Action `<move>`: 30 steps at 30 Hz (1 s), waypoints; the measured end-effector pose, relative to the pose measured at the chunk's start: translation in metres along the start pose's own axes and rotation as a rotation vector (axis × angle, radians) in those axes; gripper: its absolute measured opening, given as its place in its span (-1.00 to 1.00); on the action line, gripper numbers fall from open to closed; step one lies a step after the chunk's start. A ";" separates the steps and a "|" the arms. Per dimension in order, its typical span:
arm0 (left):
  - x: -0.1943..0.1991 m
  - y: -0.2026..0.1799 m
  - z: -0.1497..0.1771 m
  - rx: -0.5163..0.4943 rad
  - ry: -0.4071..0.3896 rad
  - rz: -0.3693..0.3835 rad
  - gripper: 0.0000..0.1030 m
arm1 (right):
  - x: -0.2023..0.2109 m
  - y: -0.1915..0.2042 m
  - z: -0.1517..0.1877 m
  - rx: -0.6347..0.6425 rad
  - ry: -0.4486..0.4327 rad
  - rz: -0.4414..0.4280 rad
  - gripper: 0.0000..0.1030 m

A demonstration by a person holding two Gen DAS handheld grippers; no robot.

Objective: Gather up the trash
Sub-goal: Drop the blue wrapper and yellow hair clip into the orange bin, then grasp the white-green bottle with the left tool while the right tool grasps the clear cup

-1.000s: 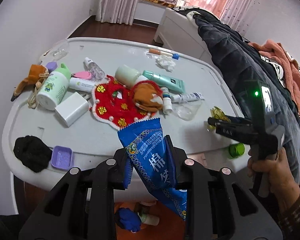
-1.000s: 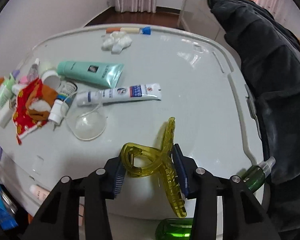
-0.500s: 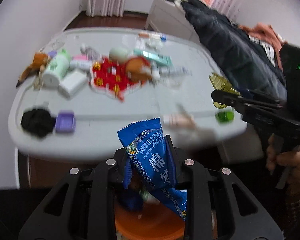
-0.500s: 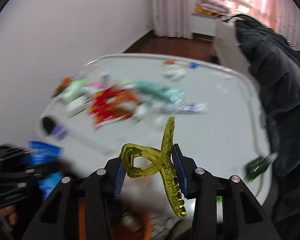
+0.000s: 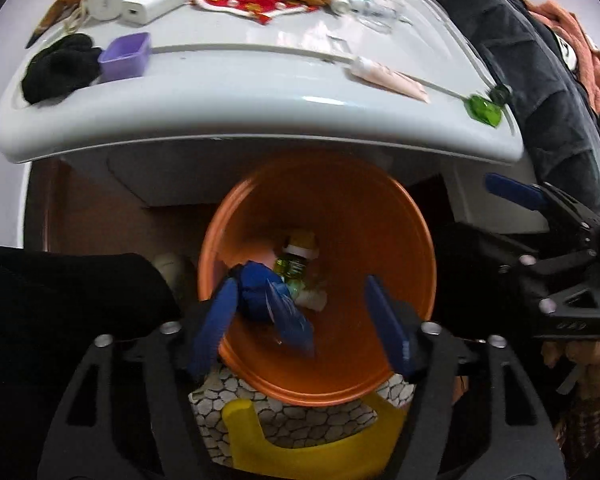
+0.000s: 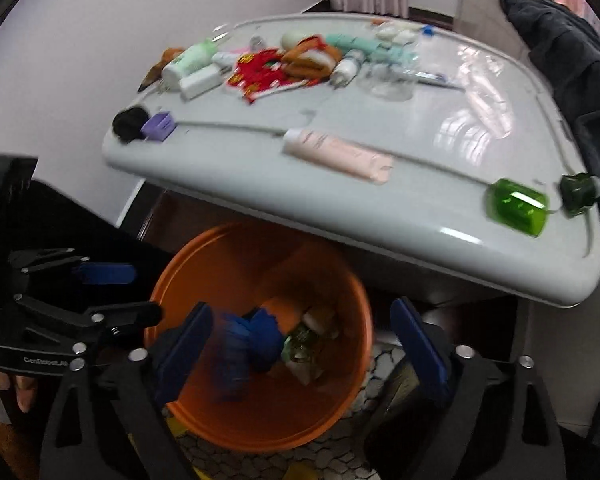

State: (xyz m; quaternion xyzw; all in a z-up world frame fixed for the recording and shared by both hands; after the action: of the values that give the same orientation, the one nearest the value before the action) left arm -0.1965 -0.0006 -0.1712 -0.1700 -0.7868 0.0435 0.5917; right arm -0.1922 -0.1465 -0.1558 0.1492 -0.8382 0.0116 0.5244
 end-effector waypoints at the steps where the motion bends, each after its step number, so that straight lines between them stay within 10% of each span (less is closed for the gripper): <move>1: 0.003 0.002 -0.003 0.009 -0.014 -0.001 0.30 | 0.002 -0.005 -0.003 -0.021 -0.011 -0.002 0.84; 13: 0.090 0.072 -0.151 0.019 -0.378 -0.196 0.31 | 0.016 -0.024 -0.026 -0.040 -0.132 0.052 0.89; 30: 0.005 0.150 -0.239 0.009 -0.196 -0.346 0.09 | 0.017 -0.025 -0.038 -0.076 -0.145 -0.009 0.89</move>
State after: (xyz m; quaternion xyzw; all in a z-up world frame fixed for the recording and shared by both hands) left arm 0.0606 0.1102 -0.1366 -0.0244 -0.8579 -0.0390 0.5118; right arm -0.1595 -0.1682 -0.1276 0.1334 -0.8731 -0.0331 0.4678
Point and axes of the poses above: each gripper's, at about its wrist camera, not at the fingertips, and x roughly against the way its jaws point, y to its left, z to its underside, the point moved 7 cm from there along -x, roughly the way its jaws point, and after that the axes turned 3 degrees about -y, right-handed, at the moved point
